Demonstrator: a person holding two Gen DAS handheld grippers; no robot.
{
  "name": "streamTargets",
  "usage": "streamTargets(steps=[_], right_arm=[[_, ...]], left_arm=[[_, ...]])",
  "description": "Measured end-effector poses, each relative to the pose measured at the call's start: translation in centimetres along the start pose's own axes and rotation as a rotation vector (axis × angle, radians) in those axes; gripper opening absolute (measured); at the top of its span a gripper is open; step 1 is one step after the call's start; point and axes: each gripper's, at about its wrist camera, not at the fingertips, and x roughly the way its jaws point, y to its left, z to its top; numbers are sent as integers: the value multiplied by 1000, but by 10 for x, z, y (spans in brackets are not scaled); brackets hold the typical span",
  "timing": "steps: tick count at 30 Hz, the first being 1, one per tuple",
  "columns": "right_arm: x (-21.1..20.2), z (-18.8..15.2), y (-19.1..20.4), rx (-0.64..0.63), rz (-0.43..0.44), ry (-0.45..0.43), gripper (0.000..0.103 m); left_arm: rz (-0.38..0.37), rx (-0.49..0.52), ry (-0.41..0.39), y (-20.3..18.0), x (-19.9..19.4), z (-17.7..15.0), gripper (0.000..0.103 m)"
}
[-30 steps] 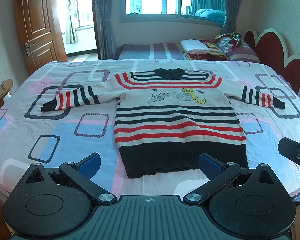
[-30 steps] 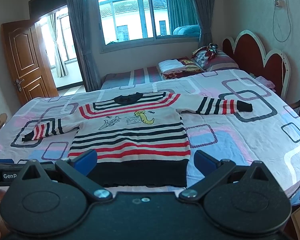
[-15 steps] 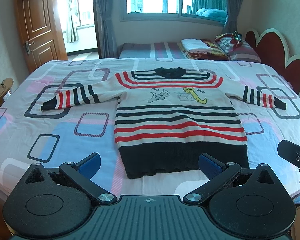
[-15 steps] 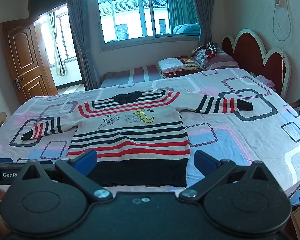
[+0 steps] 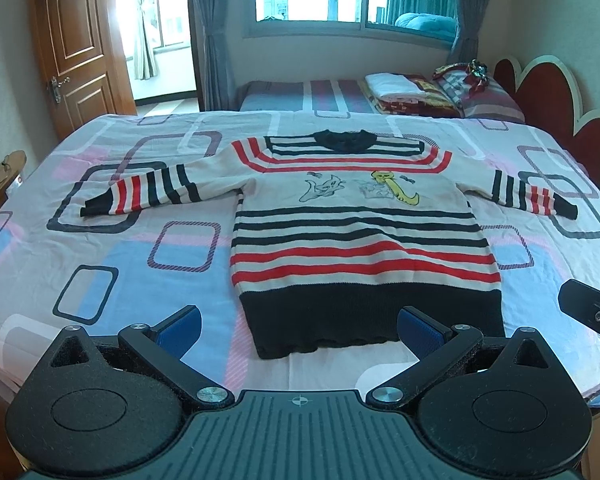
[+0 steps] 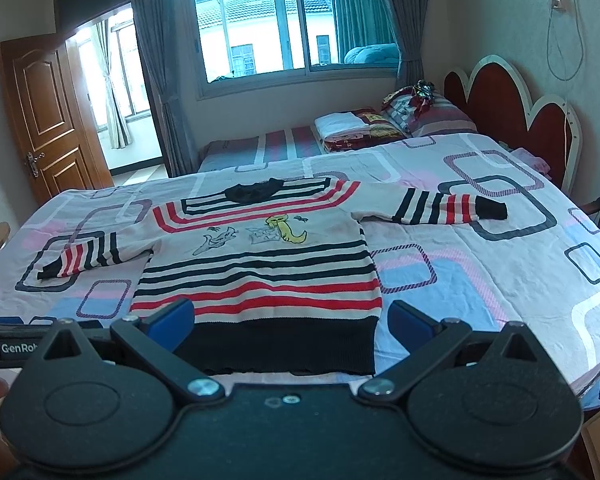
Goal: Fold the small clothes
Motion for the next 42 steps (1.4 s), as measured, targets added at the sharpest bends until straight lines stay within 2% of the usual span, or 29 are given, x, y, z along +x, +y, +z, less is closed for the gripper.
streamTargets(steps=[11,23,32,42], right_arm=[[13,7,3,-9,-22,11,102],[43,15,-13,5,-77,41,102],[86,32,-41,15,-123,59,102],[155,58,-89,32,-147,100,102]], left_arm=[[-1,-7,19,3,17,9,103],[12,-2,33,-7,47,27,103],[13,-14,67,-35,96,56,103],[44,-12,82,-82,164,92,103]])
